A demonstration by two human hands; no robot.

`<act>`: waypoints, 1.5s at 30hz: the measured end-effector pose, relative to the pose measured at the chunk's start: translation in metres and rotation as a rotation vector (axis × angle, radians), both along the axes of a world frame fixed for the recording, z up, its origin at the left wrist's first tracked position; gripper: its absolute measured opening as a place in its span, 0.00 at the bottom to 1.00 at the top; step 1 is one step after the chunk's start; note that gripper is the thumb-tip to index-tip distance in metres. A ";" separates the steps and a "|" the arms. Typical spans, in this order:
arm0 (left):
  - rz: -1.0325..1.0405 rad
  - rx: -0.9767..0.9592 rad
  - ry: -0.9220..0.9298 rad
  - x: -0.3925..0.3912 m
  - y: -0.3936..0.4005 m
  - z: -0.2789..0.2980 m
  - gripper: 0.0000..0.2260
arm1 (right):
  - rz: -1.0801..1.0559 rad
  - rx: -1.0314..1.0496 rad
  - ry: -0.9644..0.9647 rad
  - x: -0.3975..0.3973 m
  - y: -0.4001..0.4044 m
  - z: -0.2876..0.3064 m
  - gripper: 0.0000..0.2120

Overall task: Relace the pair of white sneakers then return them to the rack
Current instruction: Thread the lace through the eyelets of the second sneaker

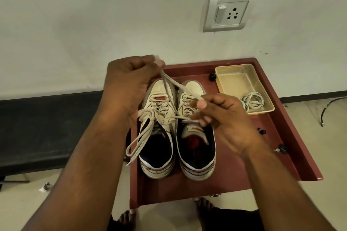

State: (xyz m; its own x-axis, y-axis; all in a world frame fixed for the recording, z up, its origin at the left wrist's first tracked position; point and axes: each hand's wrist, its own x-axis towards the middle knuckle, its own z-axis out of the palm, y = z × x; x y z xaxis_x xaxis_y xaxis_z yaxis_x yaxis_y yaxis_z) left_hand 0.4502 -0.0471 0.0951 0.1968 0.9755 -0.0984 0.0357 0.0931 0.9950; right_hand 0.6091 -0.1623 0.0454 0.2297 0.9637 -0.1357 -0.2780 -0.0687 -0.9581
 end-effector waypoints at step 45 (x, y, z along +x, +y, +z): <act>-0.473 0.277 0.614 0.040 -0.031 -0.059 0.05 | -0.015 -0.433 -0.414 0.034 -0.007 -0.017 0.13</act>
